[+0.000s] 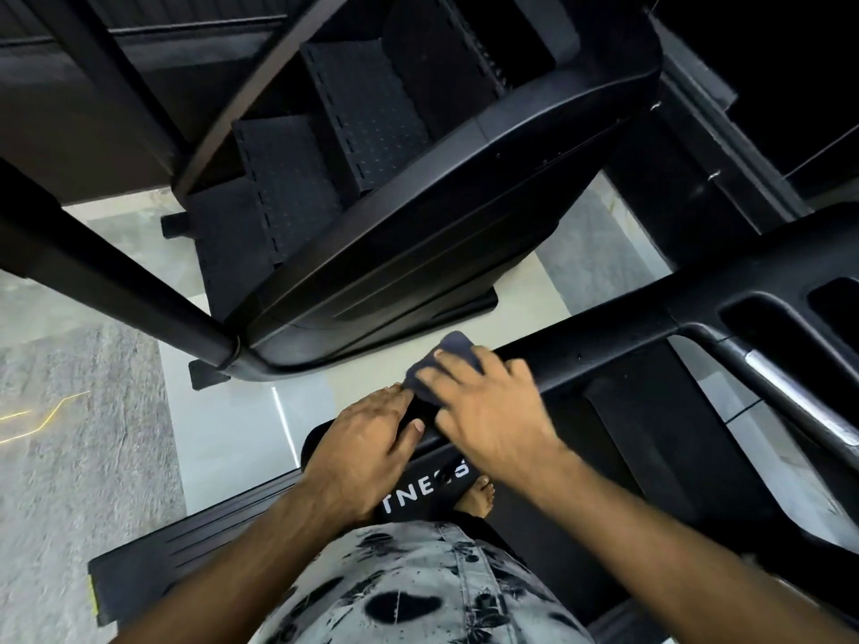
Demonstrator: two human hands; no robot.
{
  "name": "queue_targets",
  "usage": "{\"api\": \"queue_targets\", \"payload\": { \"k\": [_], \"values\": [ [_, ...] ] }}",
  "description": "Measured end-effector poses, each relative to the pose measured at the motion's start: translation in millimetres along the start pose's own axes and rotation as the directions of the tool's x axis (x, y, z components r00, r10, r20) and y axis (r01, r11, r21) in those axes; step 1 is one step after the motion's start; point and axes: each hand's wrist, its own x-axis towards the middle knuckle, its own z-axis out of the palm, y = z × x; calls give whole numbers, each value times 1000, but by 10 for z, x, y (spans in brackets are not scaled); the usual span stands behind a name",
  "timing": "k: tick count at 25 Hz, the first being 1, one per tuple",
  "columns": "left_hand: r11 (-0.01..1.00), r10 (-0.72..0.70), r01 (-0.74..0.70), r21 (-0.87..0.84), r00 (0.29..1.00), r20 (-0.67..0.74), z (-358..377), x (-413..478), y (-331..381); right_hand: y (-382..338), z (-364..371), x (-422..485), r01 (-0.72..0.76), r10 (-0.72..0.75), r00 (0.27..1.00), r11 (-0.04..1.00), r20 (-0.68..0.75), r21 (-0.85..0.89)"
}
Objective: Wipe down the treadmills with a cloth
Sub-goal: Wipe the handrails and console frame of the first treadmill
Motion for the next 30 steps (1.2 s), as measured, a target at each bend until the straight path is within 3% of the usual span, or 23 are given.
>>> {"api": "queue_targets", "payload": {
  "k": [1, 3, 4, 6, 8, 9, 11, 12, 15, 16, 17, 19, 20, 22, 23, 24, 26, 27, 29, 30],
  "values": [
    [1000, 0, 0, -6, 1000, -2, 5, 27, 30, 308, 28, 101, -48, 50, 998, 998, -41, 31],
    [1000, -8, 8, -4, 1000, 19, 28, 48, 76, 619, -67, 186, -382, 382, 924, 924, -9, -16],
    [1000, -17, 17, 4, 1000, 26, 43, 52, 96, 581, -70, 176, -418, 417, 908, 908, -26, -33],
    [1000, -16, 16, 8, 1000, 5, 47, 94, 140, 186, 43, 36, -179, 179, 983, 984, -48, -11],
    [1000, -4, 4, -20, 1000, -16, 24, 152, 197, 197, 39, -107, -4, 5, 998, 1000, -63, 18],
    [1000, 0, -1, -30, 1000, -19, 23, 175, 216, 482, 50, -19, -82, 88, 989, 995, -122, 55],
    [1000, 8, -8, -16, 1000, 4, 51, 189, 235, 732, -6, 33, -416, 420, 904, 907, -75, 65],
    [1000, 6, -5, -6, 1000, 14, 77, 195, 244, 695, 31, 29, -439, 443, 889, 897, -116, 59],
    [1000, 14, -13, -9, 1000, 17, 114, 272, 304, 394, 236, -228, -97, 89, 979, 995, -183, -36],
    [1000, 13, -13, -11, 1000, 18, 109, 302, 330, 609, 222, -197, -61, 56, 986, 998, -154, -26],
    [1000, 11, -11, -12, 1000, 17, 108, 327, 347, 878, 169, -92, -178, 185, 966, 983, -180, 55],
    [1000, 13, -13, -1, 1000, 22, 126, 358, 366, 1000, 48, -20, -496, 506, 857, 861, -95, 108],
    [1000, 13, -13, 4, 1000, 25, 137, 366, 391, 902, 118, -7, -485, 493, 858, 870, -143, 89],
    [1000, 23, -23, 3, 999, 26, 144, 410, 461, 576, 246, -183, -228, 223, 958, 974, -181, -9],
    [1000, 25, -25, 1, 999, 27, 136, 434, 491, 647, 255, -230, -157, 146, 973, 986, -181, -49],
    [1000, 23, -23, 0, 999, 24, 132, 453, 509, 908, 246, -155, -198, 191, 963, 980, -191, -20],
    [1000, 24, -24, 5, 999, 21, 148, 483, 510, 1201, 98, -33, -517, 521, 837, 853, -169, 72],
    [1000, 20, -20, 8, 999, 25, 161, 488, 520, 1178, 95, -19, -552, 556, 815, 831, -163, 71],
    [1000, 17, -17, 6, 1000, 26, 181, 520, 560, 839, 244, -123, -288, 284, 939, 957, -196, 5],
    [1000, 18, -18, 1, 999, 27, 169, 550, 590, 829, 270, -191, -166, 155, 964, 986, -218, -33]
  ]
}}
